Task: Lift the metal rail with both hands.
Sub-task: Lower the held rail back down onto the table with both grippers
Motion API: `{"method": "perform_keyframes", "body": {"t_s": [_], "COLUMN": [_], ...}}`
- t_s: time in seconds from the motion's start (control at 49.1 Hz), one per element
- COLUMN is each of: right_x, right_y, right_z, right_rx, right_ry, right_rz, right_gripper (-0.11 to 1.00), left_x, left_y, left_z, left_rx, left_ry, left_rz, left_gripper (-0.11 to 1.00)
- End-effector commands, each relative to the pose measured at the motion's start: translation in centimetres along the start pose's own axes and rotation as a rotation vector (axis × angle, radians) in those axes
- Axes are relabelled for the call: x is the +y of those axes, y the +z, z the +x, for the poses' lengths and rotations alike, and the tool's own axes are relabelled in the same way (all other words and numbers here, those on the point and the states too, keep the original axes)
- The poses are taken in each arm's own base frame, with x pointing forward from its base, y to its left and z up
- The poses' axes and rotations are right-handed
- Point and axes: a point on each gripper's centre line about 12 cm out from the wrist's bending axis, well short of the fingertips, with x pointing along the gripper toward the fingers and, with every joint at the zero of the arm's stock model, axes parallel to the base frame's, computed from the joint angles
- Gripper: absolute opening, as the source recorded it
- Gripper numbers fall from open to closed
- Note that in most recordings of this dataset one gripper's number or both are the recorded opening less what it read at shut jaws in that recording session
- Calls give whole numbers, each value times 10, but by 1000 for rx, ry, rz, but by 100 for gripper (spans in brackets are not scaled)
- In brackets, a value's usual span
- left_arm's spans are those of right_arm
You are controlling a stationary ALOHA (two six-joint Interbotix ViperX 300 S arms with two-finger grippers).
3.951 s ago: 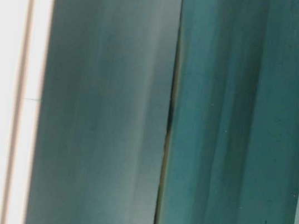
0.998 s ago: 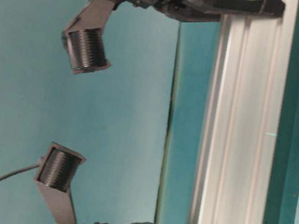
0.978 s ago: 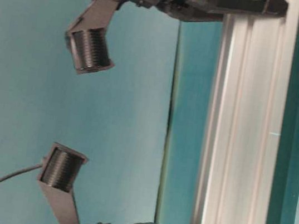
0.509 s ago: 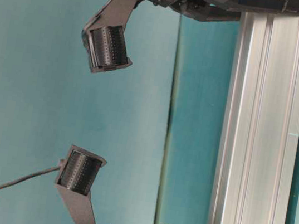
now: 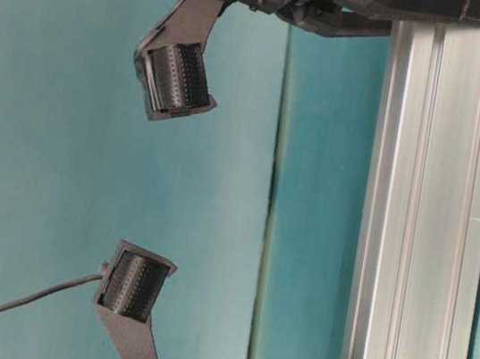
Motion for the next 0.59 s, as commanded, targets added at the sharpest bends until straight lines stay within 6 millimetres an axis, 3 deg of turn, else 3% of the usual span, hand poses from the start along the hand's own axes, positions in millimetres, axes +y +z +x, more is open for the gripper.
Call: {"method": "perform_keyframes", "body": {"t_s": [0.0, 0.57], "right_x": [7, 6], "right_y": [-1, -11], "right_z": [4, 17], "right_rx": [10, 0], "right_ry": [10, 10], "right_rz": [-10, -2], "right_gripper": [40, 40], "left_x": [2, 6], "left_y": [5, -1], "left_z": [-4, 4], "left_rx": [-27, -88], "left_ry": [-3, -9], "left_rz": [-30, -9], "left_gripper": [36, 36]}}
